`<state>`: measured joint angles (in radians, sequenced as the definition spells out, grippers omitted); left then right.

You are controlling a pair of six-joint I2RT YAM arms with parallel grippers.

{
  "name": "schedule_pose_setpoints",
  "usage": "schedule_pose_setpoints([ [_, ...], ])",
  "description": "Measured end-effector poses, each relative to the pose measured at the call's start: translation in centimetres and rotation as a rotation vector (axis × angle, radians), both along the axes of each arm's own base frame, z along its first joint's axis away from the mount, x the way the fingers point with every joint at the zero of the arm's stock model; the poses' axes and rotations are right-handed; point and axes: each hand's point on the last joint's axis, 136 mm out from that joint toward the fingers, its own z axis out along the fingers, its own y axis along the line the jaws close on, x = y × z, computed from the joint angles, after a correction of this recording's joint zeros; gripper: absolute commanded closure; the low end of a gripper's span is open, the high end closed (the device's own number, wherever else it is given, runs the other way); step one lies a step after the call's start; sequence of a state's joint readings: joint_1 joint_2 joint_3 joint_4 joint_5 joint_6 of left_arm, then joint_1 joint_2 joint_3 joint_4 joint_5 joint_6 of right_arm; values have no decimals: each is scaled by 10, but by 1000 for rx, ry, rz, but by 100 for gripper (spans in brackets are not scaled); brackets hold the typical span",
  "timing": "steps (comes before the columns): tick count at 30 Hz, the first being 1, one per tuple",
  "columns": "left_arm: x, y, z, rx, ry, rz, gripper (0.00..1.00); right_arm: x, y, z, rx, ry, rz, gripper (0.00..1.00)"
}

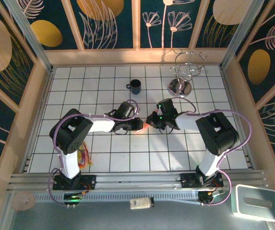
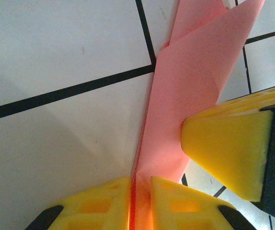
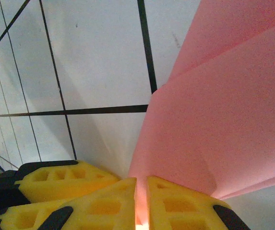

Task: Fold a paper plane with a square sheet of paper (pick it up from the middle)
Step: Fold the wing for the fifth time at the center of the table.

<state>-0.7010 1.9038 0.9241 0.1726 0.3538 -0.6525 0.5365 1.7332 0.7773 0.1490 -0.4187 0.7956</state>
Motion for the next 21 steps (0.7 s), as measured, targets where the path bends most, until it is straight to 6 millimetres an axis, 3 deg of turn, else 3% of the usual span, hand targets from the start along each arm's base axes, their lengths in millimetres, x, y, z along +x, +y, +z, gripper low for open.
schedule_pose_setpoints([
  [21, 1, -1, 2, 4, 8, 3, 79, -1, -7, -12, -21, 50, -29, 86],
])
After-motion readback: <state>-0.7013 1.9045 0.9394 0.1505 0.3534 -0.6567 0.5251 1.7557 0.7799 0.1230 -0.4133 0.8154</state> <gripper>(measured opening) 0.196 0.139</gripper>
